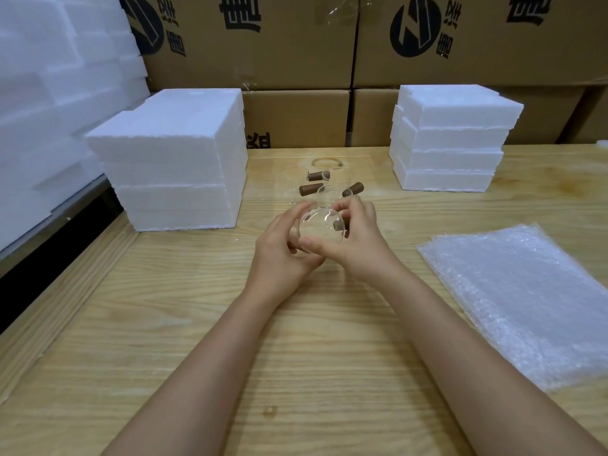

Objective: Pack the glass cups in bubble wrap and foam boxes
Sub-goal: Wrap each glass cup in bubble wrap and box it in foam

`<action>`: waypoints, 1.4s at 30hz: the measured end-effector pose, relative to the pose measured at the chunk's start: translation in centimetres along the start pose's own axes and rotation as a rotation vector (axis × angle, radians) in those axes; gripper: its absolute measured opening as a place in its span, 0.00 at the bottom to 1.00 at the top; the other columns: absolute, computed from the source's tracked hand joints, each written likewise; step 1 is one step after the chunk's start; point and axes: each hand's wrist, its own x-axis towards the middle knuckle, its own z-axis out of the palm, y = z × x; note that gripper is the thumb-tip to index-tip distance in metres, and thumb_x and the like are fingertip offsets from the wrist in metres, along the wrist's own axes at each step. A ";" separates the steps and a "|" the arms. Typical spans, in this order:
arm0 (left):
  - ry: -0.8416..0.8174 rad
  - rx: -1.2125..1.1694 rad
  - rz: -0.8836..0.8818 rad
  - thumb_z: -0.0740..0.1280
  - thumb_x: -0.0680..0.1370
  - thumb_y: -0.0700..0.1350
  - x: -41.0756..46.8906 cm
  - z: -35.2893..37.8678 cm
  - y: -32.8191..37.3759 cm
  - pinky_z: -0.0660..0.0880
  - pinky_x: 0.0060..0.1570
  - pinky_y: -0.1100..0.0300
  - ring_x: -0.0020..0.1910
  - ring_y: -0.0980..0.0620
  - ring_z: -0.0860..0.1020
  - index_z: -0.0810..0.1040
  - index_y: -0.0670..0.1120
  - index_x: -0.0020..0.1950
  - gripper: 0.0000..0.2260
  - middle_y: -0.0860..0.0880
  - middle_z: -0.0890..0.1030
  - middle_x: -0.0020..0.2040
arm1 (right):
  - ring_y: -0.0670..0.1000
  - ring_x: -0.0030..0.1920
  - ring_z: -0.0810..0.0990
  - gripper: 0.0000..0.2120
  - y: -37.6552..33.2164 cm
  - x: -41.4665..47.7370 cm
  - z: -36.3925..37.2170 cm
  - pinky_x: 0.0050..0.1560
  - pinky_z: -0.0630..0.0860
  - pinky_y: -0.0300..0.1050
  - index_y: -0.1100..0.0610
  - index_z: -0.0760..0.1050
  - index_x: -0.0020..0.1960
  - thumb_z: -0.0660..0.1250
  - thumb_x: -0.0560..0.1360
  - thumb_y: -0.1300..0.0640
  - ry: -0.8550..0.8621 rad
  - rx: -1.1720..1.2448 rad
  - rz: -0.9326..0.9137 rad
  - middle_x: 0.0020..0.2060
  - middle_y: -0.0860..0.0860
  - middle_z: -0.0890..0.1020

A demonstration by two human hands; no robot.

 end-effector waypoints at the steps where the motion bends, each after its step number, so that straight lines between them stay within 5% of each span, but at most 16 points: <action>1: 0.000 -0.017 -0.012 0.78 0.65 0.39 0.0 -0.1 0.0 0.69 0.39 0.75 0.38 0.63 0.77 0.68 0.72 0.59 0.36 0.61 0.78 0.53 | 0.45 0.54 0.71 0.25 0.1 0.0 -0.3 0.48 0.68 0.31 0.44 0.66 0.49 0.79 0.62 0.46 -0.007 0.028 -0.032 0.53 0.44 0.66; 9: -0.016 -0.098 -0.060 0.80 0.66 0.42 0.1 -0.2 0.1 0.74 0.37 0.69 0.37 0.54 0.81 0.69 0.69 0.61 0.34 0.60 0.79 0.57 | 0.34 0.41 0.75 0.04 1.0 0.0 -1.2 0.45 0.70 0.30 0.51 0.75 0.44 0.69 0.75 0.53 0.029 0.179 -0.155 0.49 0.48 0.73; 14: -0.022 -0.069 -0.070 0.80 0.66 0.42 0.0 -0.2 0.2 0.80 0.42 0.59 0.38 0.49 0.81 0.71 0.64 0.64 0.33 0.57 0.79 0.57 | 0.41 0.41 0.74 0.08 1.2 0.1 -1.1 0.46 0.69 0.31 0.51 0.75 0.40 0.65 0.77 0.51 0.042 0.228 -0.132 0.47 0.53 0.75; 21: -0.035 -0.089 -0.074 0.80 0.66 0.42 0.1 -0.3 0.4 0.78 0.43 0.64 0.41 0.48 0.82 0.70 0.65 0.63 0.33 0.56 0.78 0.59 | 0.44 0.42 0.73 0.12 1.4 0.2 -0.5 0.45 0.68 0.33 0.56 0.77 0.41 0.61 0.80 0.52 0.126 0.270 -0.092 0.47 0.54 0.76; 27: -0.068 -0.124 -0.106 0.80 0.66 0.40 0.0 -0.3 0.6 0.80 0.47 0.46 0.40 0.48 0.82 0.70 0.64 0.64 0.34 0.56 0.78 0.59 | 0.39 0.40 0.76 0.14 1.0 -0.1 -0.4 0.46 0.72 0.36 0.45 0.80 0.40 0.62 0.80 0.57 0.283 0.284 -0.128 0.43 0.48 0.78; 32: -0.094 -0.126 -0.094 0.80 0.66 0.40 -0.1 -0.4 0.6 0.81 0.47 0.51 0.40 0.53 0.83 0.69 0.67 0.64 0.35 0.58 0.77 0.60 | 0.37 0.32 0.76 0.07 0.8 -0.1 -0.4 0.38 0.72 0.30 0.53 0.82 0.38 0.71 0.74 0.60 0.342 0.455 -0.025 0.40 0.50 0.81; 39: -0.067 -0.149 -0.094 0.80 0.66 0.40 0.0 -0.3 0.4 0.80 0.43 0.63 0.41 0.57 0.82 0.68 0.67 0.63 0.36 0.60 0.76 0.60 | 0.46 0.32 0.75 0.07 0.6 -0.2 -0.2 0.33 0.74 0.40 0.55 0.79 0.54 0.65 0.78 0.59 0.265 0.653 0.033 0.36 0.52 0.77; 42: -0.045 -0.177 -0.083 0.80 0.65 0.43 0.0 -0.2 0.4 0.76 0.42 0.69 0.42 0.59 0.82 0.68 0.65 0.65 0.36 0.63 0.75 0.60 | 0.47 0.32 0.75 0.05 0.6 -0.3 0.5 0.31 0.76 0.41 0.54 0.77 0.51 0.63 0.79 0.59 0.269 0.703 0.057 0.37 0.52 0.77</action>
